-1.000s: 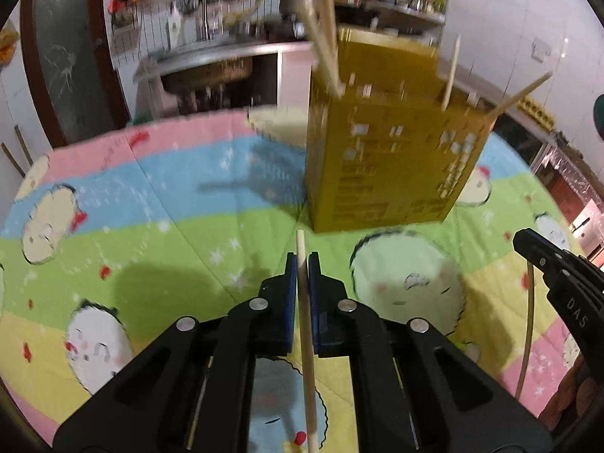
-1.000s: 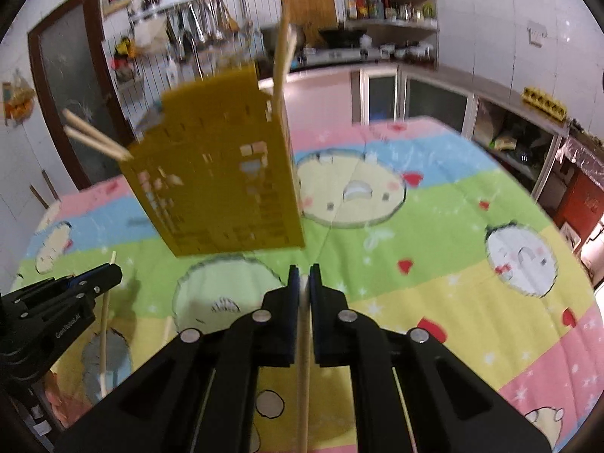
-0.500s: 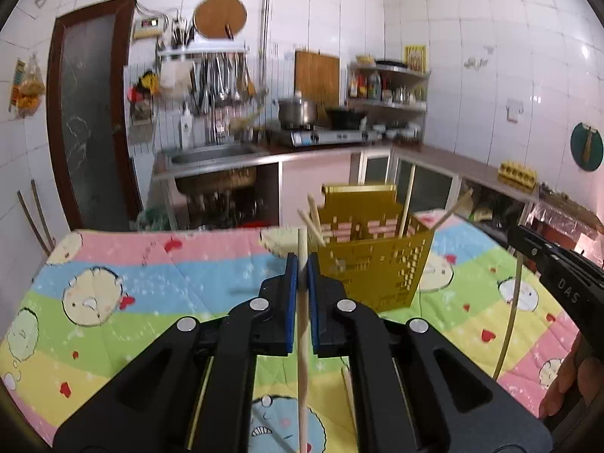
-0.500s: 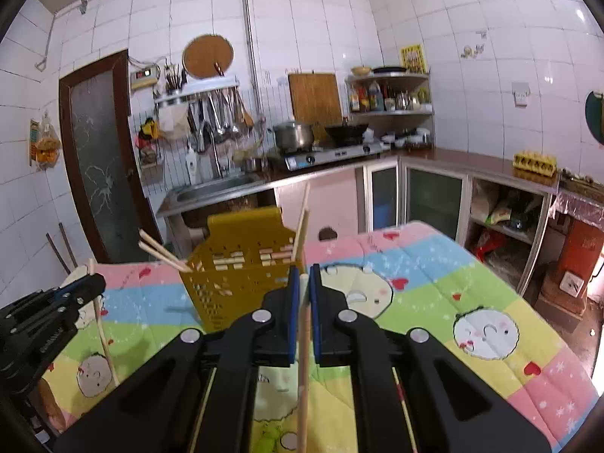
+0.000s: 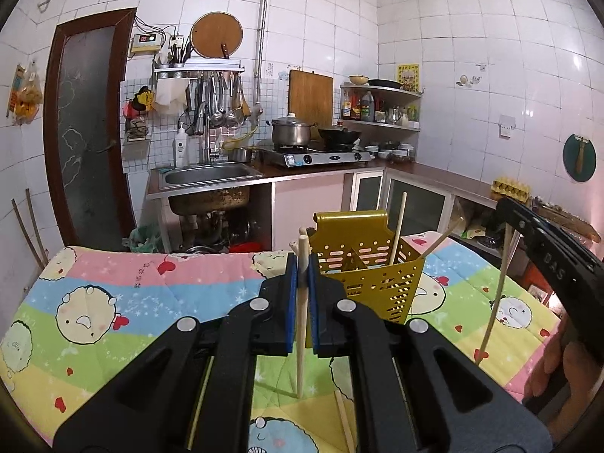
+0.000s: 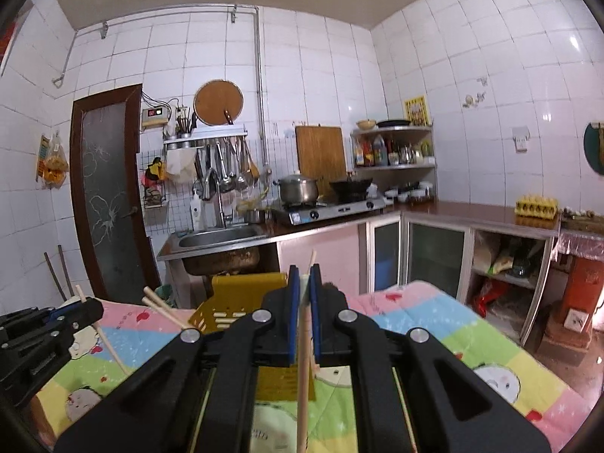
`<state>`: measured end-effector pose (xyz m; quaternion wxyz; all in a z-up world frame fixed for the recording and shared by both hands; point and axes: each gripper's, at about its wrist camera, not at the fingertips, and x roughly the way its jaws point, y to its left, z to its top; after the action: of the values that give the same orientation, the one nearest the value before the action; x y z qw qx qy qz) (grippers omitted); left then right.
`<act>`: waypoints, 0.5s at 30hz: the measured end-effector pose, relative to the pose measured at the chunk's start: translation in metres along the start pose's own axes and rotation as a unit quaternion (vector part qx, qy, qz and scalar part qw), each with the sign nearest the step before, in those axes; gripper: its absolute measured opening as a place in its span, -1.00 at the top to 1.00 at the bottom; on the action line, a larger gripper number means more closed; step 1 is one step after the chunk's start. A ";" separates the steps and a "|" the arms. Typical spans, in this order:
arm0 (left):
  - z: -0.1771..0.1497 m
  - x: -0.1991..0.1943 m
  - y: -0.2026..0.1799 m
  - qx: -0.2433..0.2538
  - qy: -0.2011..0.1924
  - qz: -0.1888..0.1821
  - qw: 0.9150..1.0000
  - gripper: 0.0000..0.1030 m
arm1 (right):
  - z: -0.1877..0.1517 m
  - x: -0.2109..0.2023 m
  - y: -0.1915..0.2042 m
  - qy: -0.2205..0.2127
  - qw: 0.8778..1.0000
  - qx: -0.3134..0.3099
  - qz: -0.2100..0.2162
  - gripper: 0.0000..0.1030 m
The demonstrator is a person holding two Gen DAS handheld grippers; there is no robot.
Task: Organize utensils
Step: 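Lift both held chopsticks and carry them above the yellow holder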
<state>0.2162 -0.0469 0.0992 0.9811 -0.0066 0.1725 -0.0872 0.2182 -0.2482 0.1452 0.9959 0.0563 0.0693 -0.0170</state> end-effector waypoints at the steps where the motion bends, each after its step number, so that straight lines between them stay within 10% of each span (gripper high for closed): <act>1: 0.001 0.001 0.000 0.001 0.000 -0.001 1.000 0.92 | 0.000 0.003 0.000 -0.002 1.000 -0.001 0.000 0.88; 15: 0.011 0.006 0.008 0.001 -0.002 -0.018 1.000 0.92 | -0.011 0.024 -0.002 -0.013 1.000 0.004 0.007 0.88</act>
<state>0.2267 -0.0405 0.1074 0.9798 -0.0094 0.1699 -0.1053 0.2409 -0.2495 0.1310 0.9966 0.0602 0.0559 -0.0107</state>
